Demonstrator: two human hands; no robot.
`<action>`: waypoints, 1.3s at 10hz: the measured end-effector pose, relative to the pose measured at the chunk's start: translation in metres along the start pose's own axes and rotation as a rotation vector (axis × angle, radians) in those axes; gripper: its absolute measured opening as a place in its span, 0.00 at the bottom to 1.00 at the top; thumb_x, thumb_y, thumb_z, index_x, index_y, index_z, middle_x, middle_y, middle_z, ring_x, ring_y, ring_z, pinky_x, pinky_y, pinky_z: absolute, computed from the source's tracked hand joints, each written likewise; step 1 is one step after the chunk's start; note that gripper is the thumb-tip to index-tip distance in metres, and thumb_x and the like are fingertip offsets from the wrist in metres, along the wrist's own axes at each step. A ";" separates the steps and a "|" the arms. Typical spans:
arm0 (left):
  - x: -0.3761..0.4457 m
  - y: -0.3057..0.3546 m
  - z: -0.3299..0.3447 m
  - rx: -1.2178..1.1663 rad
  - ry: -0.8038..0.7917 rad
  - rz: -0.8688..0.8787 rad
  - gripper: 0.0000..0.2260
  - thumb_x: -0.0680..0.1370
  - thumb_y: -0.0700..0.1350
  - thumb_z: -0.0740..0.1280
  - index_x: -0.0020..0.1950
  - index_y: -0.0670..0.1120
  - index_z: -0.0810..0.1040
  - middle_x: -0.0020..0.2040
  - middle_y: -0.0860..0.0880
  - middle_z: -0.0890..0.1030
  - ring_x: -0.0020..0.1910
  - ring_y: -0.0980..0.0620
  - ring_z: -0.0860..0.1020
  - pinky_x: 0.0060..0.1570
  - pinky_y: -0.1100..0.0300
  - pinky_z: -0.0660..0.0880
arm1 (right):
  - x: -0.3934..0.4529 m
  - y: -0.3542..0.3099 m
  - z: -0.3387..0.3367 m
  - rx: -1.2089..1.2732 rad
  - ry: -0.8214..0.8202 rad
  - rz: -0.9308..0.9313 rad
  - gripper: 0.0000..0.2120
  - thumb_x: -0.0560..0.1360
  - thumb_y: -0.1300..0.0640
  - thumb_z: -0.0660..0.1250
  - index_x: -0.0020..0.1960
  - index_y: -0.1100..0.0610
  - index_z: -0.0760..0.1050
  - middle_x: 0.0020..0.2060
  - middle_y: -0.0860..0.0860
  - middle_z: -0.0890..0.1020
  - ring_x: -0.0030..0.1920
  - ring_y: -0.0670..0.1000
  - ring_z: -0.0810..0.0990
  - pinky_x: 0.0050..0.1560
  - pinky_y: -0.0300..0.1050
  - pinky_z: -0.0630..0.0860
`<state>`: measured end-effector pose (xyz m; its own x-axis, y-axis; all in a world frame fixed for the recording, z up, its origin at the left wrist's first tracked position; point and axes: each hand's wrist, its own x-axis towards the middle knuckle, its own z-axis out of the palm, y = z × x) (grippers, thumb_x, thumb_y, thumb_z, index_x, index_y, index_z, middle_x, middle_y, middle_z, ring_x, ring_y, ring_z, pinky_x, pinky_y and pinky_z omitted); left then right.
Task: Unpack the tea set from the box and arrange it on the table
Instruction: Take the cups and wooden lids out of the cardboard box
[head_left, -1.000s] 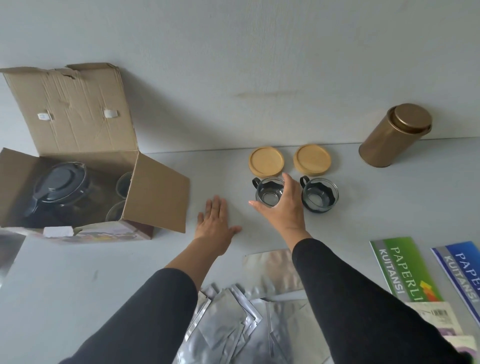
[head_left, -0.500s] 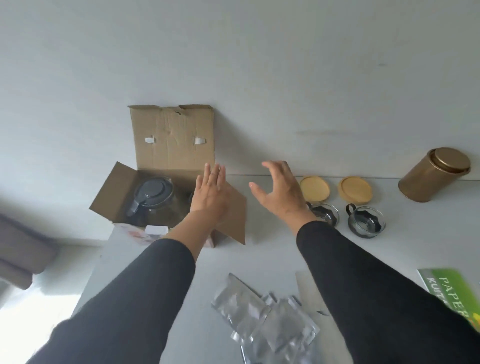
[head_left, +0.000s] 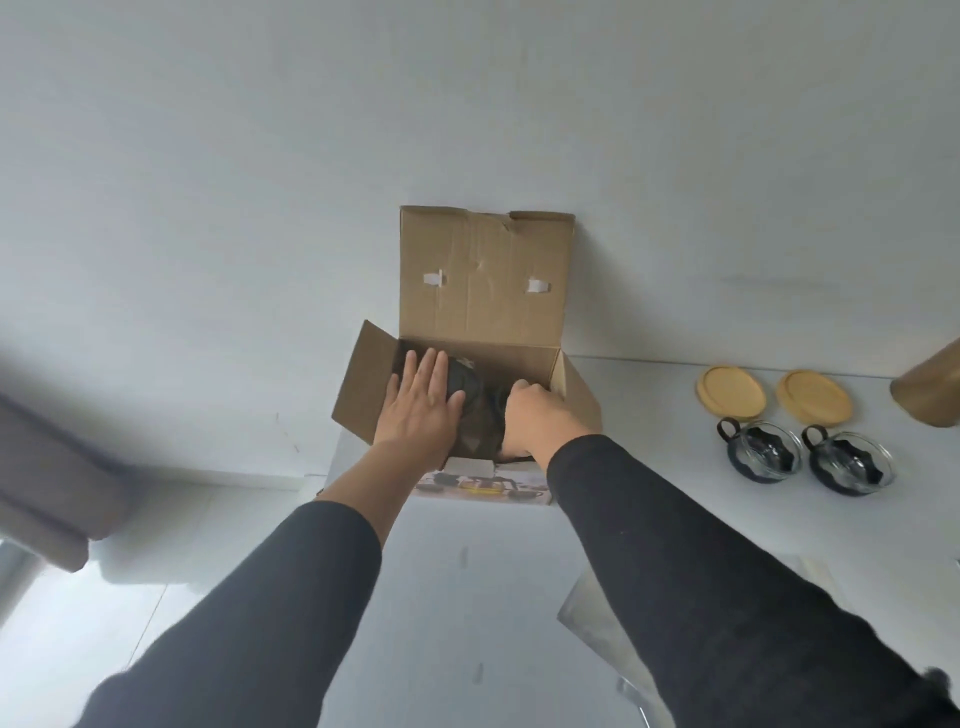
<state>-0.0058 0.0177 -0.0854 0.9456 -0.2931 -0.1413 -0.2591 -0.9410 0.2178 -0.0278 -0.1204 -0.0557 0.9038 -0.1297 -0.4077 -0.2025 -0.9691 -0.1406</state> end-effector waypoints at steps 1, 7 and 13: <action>0.001 -0.003 0.005 -0.015 0.028 0.009 0.25 0.83 0.53 0.41 0.78 0.46 0.40 0.79 0.49 0.40 0.77 0.49 0.36 0.75 0.52 0.39 | 0.006 -0.005 0.006 -0.081 -0.068 0.039 0.26 0.74 0.63 0.68 0.68 0.62 0.62 0.60 0.59 0.75 0.57 0.58 0.77 0.43 0.43 0.71; 0.002 -0.013 0.008 -0.015 0.050 0.019 0.25 0.83 0.53 0.41 0.78 0.46 0.38 0.78 0.48 0.39 0.76 0.47 0.36 0.74 0.52 0.40 | 0.013 -0.016 0.009 -0.275 -0.143 -0.093 0.31 0.73 0.54 0.70 0.72 0.54 0.61 0.67 0.60 0.63 0.60 0.61 0.75 0.56 0.49 0.75; 0.002 -0.014 -0.007 -0.071 0.000 -0.009 0.26 0.83 0.53 0.41 0.78 0.45 0.42 0.79 0.48 0.43 0.77 0.48 0.38 0.76 0.49 0.43 | -0.018 0.008 -0.049 0.079 0.142 -0.194 0.34 0.63 0.46 0.73 0.66 0.54 0.70 0.56 0.53 0.77 0.54 0.55 0.74 0.47 0.45 0.73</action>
<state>0.0013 0.0312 -0.0819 0.9478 -0.2849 -0.1432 -0.2364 -0.9292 0.2841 -0.0276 -0.1361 -0.0056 0.9715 0.0234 -0.2357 -0.0439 -0.9601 -0.2762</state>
